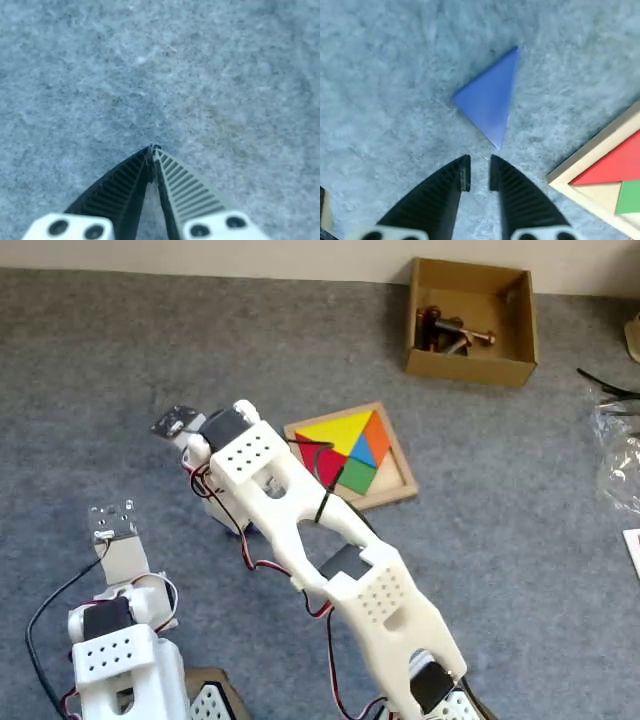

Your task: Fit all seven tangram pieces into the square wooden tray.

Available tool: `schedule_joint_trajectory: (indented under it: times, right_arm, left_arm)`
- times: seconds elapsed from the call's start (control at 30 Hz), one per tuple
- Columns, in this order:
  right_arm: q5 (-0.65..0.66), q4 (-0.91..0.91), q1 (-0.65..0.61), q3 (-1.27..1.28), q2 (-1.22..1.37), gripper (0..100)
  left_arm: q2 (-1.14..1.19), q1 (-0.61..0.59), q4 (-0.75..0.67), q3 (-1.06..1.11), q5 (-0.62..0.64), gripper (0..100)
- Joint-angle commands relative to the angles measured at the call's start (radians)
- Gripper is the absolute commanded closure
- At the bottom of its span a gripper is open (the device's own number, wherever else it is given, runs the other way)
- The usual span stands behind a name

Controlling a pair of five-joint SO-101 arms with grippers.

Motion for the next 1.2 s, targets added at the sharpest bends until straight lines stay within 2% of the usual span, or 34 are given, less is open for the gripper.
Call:
schedule_joint_trajectory:
  times: [0.0, 0.23, 0.43, 0.53, 0.63, 0.83, 1.17]
  right_arm:
    - [-0.057, -0.053, 0.007, -0.015, -0.024, 85.1]
    - [-0.06, -0.064, -0.033, -0.012, -0.018, 83.6]
    - [-0.066, -0.147, -0.084, -0.004, -0.018, 83.6]
    - [-0.074, -0.168, -0.084, -0.004, -0.016, 83.3]
    - [-0.152, -0.193, -0.073, -0.002, -0.015, 83.1]
    - [-0.157, -0.189, -0.068, -0.004, 0.047, 76.6]
    - [-0.166, -0.189, -0.071, -0.012, 0.12, 76.3]
  left_arm:
    - [-0.004, 0.041, 0.011, -0.001, 0.009, 100]
    - [-0.004, 0.042, 0.011, -0.001, 0.009, 100]
    - [-0.004, 0.044, 0.011, -0.001, 0.011, 100]
    - [-0.004, 0.044, 0.011, -0.001, 0.011, 100]
    - [-0.004, 0.044, 0.011, -0.001, 0.011, 100]
    - [-0.004, 0.044, 0.011, -0.001, 0.011, 100]
    - [-0.004, 0.044, 0.011, -0.001, 0.011, 100]
